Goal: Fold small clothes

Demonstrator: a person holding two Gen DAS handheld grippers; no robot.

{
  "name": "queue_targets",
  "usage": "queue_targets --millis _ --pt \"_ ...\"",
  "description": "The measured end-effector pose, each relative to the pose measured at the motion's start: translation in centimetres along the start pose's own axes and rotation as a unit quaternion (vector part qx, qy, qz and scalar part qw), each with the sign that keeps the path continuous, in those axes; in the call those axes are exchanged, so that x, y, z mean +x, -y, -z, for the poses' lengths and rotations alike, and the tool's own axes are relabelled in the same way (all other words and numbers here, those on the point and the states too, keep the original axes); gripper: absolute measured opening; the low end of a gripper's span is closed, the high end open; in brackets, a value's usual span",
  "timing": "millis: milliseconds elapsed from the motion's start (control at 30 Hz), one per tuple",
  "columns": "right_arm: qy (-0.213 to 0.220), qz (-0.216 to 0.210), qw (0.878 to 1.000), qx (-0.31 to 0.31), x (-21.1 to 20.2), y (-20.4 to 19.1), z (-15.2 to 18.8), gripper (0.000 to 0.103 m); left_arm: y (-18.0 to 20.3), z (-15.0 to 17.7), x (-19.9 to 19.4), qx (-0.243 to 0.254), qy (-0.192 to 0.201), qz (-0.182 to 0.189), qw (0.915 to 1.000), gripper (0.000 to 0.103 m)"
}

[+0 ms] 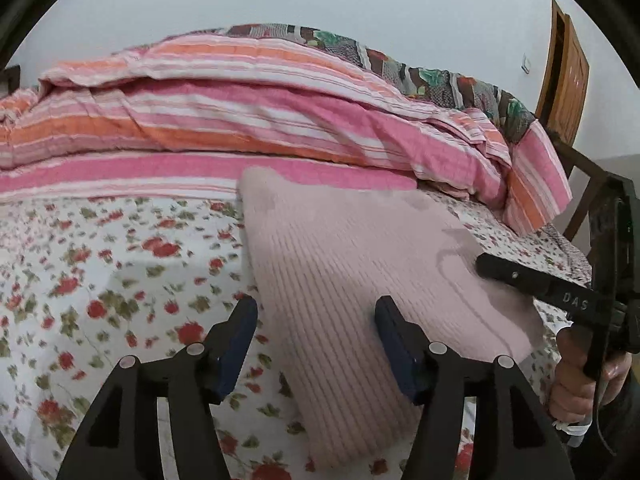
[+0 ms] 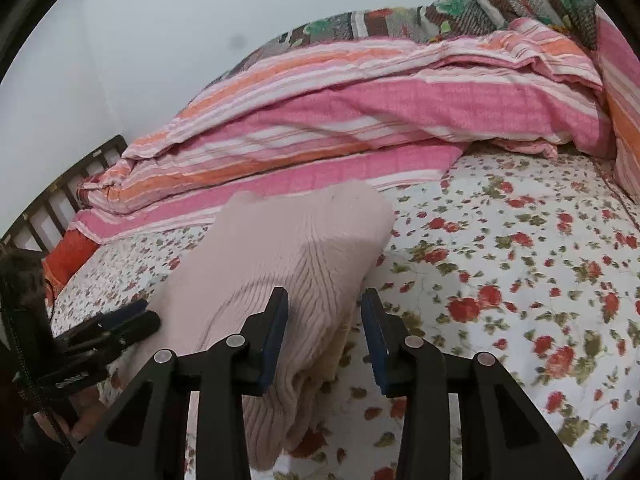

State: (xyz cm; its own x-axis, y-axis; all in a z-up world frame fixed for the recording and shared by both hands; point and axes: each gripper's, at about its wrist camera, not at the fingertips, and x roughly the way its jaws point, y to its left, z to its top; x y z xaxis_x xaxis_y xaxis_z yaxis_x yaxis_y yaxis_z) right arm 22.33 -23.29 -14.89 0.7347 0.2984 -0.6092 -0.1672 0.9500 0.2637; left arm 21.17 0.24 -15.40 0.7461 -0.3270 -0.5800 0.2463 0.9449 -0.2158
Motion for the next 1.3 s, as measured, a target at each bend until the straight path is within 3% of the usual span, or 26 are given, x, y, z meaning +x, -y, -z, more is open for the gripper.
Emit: queue_targets --millis 200,333,533,1300 --pt "-0.025 0.044 0.999 -0.018 2.1 -0.7 0.6 0.045 -0.1 0.4 1.2 0.003 -0.014 -0.011 0.9998 0.072" --pt "-0.029 0.037 0.999 -0.006 2.2 -0.2 0.9 0.048 -0.1 0.7 1.4 -0.001 -0.015 -0.016 0.9998 0.076" --pt "-0.023 0.044 0.999 -0.011 2.1 -0.4 1.2 0.052 0.1 1.0 1.6 -0.001 -0.014 -0.024 0.9996 0.078" --pt "-0.016 0.053 0.998 -0.023 1.9 -0.9 1.4 0.053 -0.1 1.0 1.6 -0.003 -0.014 -0.02 0.9997 0.081"
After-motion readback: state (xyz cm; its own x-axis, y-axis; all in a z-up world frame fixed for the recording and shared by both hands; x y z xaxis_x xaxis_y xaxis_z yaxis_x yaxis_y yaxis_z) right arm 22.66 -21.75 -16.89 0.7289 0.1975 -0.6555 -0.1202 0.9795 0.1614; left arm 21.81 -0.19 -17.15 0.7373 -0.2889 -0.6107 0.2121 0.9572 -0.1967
